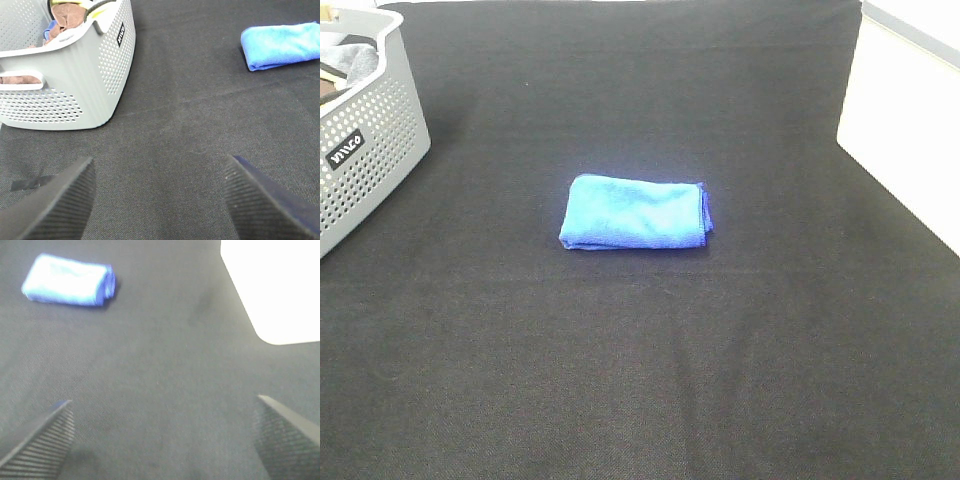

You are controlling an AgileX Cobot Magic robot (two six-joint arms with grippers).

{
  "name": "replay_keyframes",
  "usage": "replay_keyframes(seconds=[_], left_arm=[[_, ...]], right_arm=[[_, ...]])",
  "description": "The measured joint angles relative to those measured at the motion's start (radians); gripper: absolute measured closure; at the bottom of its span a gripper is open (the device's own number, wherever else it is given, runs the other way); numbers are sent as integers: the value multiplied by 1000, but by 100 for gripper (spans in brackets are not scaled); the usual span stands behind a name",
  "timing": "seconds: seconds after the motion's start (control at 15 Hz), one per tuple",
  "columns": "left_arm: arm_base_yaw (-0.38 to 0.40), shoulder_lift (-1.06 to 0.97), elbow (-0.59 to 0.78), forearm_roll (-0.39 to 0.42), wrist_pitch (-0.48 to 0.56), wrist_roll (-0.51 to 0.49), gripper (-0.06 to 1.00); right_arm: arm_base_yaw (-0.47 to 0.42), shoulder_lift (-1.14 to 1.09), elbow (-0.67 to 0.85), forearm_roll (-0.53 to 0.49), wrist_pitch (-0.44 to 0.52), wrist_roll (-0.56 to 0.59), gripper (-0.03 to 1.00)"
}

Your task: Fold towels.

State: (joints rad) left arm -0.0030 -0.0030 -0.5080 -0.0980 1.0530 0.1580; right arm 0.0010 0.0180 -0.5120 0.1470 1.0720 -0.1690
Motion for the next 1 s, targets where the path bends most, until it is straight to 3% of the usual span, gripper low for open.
replay_keyframes(seconds=[1.0], left_arm=[[0, -2, 0, 0, 0, 1, 26]], right_arm=[[-2, -25, 3, 10, 0, 0, 8]])
